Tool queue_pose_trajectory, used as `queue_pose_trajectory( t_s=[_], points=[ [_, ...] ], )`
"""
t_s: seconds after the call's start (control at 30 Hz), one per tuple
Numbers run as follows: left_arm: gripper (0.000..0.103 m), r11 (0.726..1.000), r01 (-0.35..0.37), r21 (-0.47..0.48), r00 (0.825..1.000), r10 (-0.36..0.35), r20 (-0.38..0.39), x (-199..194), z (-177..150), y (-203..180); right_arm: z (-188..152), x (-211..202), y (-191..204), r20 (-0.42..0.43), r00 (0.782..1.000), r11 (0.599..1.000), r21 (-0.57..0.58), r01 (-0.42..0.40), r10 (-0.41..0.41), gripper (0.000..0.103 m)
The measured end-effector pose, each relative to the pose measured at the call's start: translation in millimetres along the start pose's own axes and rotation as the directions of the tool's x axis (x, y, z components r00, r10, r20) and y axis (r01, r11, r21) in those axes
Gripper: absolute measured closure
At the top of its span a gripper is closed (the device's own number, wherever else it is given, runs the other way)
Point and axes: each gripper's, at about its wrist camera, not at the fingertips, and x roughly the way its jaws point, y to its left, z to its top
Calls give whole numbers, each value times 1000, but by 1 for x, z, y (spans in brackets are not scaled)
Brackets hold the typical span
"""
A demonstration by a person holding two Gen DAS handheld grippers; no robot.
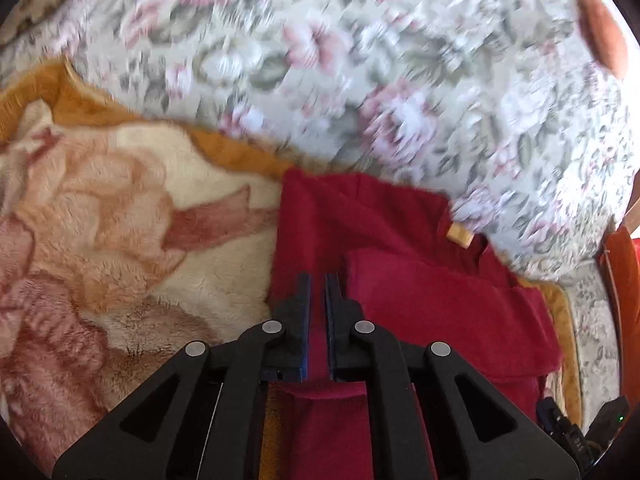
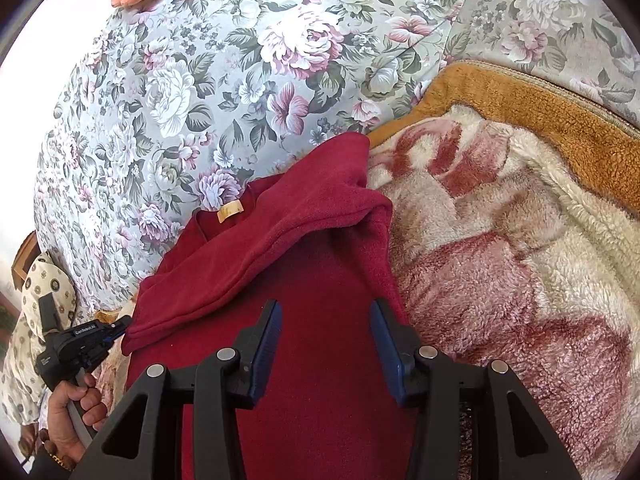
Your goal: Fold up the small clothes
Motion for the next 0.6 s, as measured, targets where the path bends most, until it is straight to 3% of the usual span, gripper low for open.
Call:
queue_pose_trajectory(
  t_s=[0.07,0.17,0.2,0.27,0.3,0.37,0.5,0.6],
  points=[
    [100,996,55,66,998,-55,4,-2,-4,-23,0,0,1,0,1000,1000,-3,3,-3,58],
    [100,979,120,163,990,-105,-96,19,-12,-57,0,1,2,-3,1000,1000,-12,7,-7,58],
    [100,976,124,182,985,-98,-144,31,-15,-64,0,2,2,-3,1000,1000,-15,8,-8,57],
    [101,975,28,221,984,12,-177,46,-20,-67,0,1,2,-3,1000,1000,-12,5,-5,57],
    [101,970,-25,241,983,67,-169,50,-21,-63,0,1,2,-3,1000,1000,-10,2,-2,57],
    [100,974,-57,219,983,94,-159,48,-19,-51,0,1,1,-2,1000,1000,-6,-4,4,57],
    [100,982,-36,187,992,58,-111,41,-24,-33,3,-7,3,25,1000,1000,-13,10,-10,58],
    [100,981,-37,192,997,49,-58,37,-31,-32,19,-28,18,138,989,991,-111,74,-59,58]
  ],
)
